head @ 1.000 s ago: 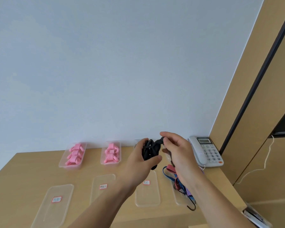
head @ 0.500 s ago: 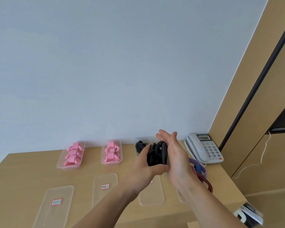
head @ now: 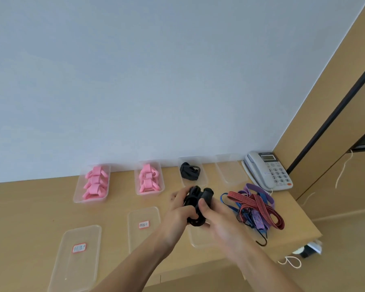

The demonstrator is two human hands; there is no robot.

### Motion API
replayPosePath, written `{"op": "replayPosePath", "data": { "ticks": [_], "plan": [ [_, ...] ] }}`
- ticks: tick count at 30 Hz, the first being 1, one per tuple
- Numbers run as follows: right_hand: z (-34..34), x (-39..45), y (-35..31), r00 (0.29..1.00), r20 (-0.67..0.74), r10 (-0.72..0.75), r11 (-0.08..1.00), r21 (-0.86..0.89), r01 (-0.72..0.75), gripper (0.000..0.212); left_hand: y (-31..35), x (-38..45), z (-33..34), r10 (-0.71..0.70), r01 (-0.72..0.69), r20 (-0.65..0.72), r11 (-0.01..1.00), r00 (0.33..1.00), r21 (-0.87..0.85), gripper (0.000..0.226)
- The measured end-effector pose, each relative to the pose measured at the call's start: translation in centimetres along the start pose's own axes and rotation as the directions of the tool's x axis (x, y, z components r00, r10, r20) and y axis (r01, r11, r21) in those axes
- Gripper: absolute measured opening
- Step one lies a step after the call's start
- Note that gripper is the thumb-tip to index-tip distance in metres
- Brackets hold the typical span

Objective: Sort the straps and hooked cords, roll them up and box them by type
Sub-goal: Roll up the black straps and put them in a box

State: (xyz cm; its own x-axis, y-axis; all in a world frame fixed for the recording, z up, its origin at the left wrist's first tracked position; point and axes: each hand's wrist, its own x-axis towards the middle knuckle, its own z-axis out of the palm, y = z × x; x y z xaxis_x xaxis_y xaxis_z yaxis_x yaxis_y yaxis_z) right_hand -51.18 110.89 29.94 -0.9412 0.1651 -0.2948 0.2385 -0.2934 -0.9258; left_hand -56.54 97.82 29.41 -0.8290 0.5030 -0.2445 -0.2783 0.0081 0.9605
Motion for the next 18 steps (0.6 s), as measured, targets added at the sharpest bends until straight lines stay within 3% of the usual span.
{"op": "replayPosePath", "data": {
  "ticks": [4, 8, 11, 13, 15, 18],
  "plan": [
    [-1.1, 2.3, 1.2, 0.997, -0.073, -0.01, 1.0, -0.001, 0.01, 0.046, -0.8, 1.6, 0.1, -0.072, 0.072, 0.0, 0.997, 0.997, -0.015, 0.071],
    [-2.9, 6.0, 1.0, 0.996, -0.086, 0.025, 1.0, 0.013, -0.024, 0.05, -1.0, 4.4, -0.3, -0.111, 0.11, 0.003, 0.986, 0.994, 0.128, 0.074],
    [-4.4, 8.9, 0.2, 0.994, -0.106, 0.032, 0.984, -0.173, -0.051, 0.043, -1.6, 7.1, -1.0, -0.165, 0.167, -0.022, 0.972, 0.986, 0.163, 0.074],
    [-5.4, 11.2, 0.0, 0.993, -0.119, -0.027, 0.905, -0.425, -0.027, 0.045, -2.3, 9.4, -1.7, -0.193, 0.209, -0.094, 0.953, 0.977, 0.221, 0.064],
    [-6.6, 13.9, 0.1, 0.99, -0.104, -0.091, 0.756, -0.654, 0.0, 0.051, -3.2, 11.9, -2.2, -0.209, 0.267, -0.209, 0.915, 0.955, 0.303, 0.049],
    [-7.4, 17.7, 0.3, 0.993, -0.056, -0.107, 0.557, -0.83, 0.013, 0.071, -4.1, 15.1, -2.5, -0.191, 0.333, -0.34, 0.84, 0.921, 0.428, 0.041]
  ]
}}
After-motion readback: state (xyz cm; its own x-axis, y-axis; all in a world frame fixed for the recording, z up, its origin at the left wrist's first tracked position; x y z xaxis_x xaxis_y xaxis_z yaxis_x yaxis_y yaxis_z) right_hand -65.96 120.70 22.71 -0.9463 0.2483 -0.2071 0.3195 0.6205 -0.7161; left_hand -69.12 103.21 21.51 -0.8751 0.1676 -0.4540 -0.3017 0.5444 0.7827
